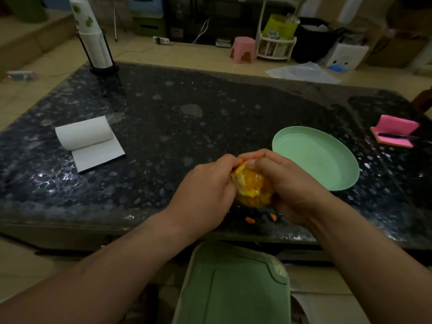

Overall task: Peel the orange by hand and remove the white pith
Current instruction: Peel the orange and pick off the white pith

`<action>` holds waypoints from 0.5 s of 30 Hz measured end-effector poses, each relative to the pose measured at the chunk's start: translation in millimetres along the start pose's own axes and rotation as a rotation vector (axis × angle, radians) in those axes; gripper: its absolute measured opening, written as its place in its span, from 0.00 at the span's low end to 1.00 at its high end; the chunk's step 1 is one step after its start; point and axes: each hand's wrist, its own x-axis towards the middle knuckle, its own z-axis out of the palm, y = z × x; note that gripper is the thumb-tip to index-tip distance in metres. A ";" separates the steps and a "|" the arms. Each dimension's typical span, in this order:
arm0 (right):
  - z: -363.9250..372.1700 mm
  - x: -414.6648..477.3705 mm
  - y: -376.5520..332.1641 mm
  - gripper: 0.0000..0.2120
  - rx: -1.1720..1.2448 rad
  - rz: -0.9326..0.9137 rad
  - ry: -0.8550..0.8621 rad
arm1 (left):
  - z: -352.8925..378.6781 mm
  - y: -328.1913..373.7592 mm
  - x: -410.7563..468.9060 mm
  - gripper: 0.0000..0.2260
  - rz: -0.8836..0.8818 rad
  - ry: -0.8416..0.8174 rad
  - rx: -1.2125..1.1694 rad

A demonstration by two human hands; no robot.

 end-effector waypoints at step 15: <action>-11.6 -2.2 0.1 0.28 0.086 0.287 -0.236 | -7.7 1.3 -1.3 0.17 0.081 -0.080 0.111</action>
